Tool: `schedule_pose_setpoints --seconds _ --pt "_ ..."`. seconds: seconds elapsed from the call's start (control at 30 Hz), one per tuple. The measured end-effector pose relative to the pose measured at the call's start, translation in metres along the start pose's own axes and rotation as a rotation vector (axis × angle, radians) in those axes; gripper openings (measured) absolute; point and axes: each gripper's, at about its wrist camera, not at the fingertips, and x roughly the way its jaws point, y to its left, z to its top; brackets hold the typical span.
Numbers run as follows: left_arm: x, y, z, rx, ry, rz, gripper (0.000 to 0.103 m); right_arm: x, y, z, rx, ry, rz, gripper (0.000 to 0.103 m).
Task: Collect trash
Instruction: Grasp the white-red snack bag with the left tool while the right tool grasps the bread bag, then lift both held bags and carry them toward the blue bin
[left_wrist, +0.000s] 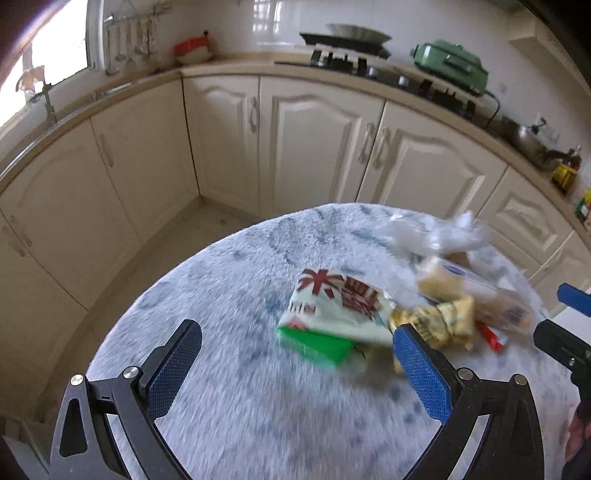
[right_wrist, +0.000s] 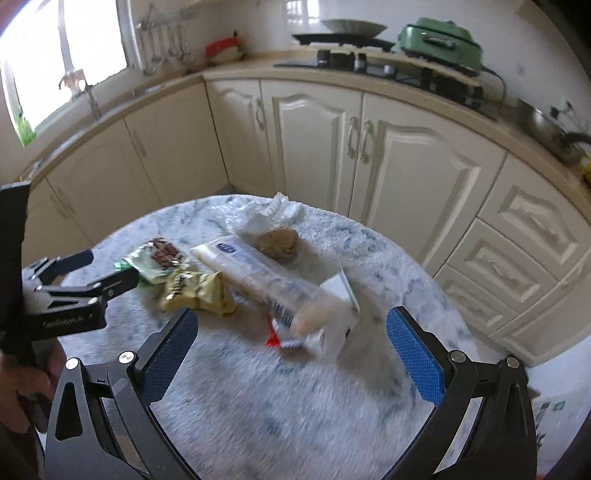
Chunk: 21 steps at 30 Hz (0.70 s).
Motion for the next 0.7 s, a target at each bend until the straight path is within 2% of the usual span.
schedule_pose_setpoints --seconds 0.07,0.1,0.17,0.27,0.37,0.4,0.57,0.6,0.7 --pt "0.02 -0.002 0.012 0.0 0.025 -0.022 0.102 0.019 0.0 0.008 -0.048 0.032 -0.02 0.1" --pt "0.026 -0.002 0.015 -0.003 0.04 -0.039 0.099 0.027 0.002 0.01 -0.076 0.051 -0.028 0.099" --pt "0.041 -0.006 0.022 0.012 0.074 -0.062 0.088 0.045 0.005 0.013 -0.136 0.103 -0.039 0.089" --pt "0.049 -0.011 0.028 0.064 0.059 -0.069 0.082 0.063 0.014 0.013 -0.225 0.152 -0.018 0.085" --pt "0.055 -0.014 0.031 0.08 0.035 -0.068 0.067 0.072 0.019 0.015 -0.275 0.157 -0.003 0.074" --pt "0.056 -0.014 0.033 0.08 0.034 -0.072 0.065 0.073 0.019 0.016 -0.271 0.157 0.006 0.073" --pt "0.06 -0.008 0.035 0.078 0.014 -0.093 0.063 0.064 0.026 0.015 -0.269 0.139 0.077 0.039" --pt "0.058 -0.007 0.032 0.076 0.013 -0.093 0.062 0.062 0.026 0.012 -0.252 0.145 0.106 0.038" --pt "0.055 0.0 0.023 0.067 0.004 -0.104 0.062 0.056 0.027 0.003 -0.218 0.135 0.114 0.038"
